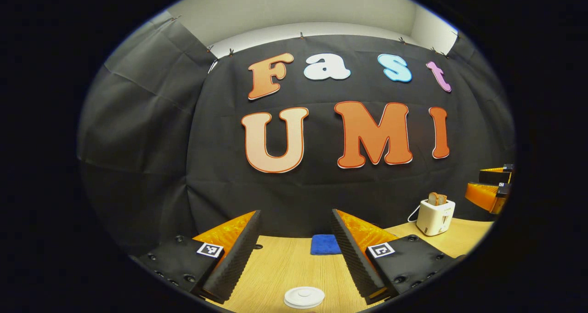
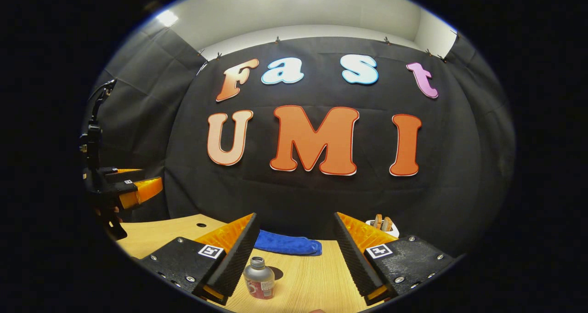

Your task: Open the teacup lid with one hand, grasp the water bottle and pour water into the teacup with the other hand; after pouring, place the water bottle on the coaster and then close the teacup lid.

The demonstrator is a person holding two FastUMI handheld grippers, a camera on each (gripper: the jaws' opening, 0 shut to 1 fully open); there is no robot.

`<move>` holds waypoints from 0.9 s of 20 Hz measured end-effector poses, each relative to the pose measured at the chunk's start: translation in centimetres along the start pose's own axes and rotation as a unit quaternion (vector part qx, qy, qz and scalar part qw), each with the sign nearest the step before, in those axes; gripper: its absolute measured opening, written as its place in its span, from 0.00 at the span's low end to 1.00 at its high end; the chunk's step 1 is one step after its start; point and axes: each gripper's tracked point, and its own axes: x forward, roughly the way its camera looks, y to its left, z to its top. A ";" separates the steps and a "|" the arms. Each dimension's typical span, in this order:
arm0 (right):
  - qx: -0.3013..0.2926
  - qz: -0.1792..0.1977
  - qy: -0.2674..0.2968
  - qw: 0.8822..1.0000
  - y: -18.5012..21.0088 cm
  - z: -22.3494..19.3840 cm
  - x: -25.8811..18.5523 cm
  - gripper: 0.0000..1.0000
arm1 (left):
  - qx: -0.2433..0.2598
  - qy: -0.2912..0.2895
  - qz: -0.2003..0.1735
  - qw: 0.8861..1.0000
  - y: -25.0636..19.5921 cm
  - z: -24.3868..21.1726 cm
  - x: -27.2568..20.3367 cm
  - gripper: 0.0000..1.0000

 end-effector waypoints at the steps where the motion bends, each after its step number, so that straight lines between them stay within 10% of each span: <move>1: -0.001 0.002 -0.002 1.000 0.1 0.1 0.1 0.97 | 0.000 -0.001 0.000 1.000 0.0 0.2 0.0 0.96; 18: -0.004 0.028 0.047 0.999 2.2 -3.8 0.2 0.97 | -0.012 0.059 -0.028 0.998 -0.1 -3.6 0.8 0.96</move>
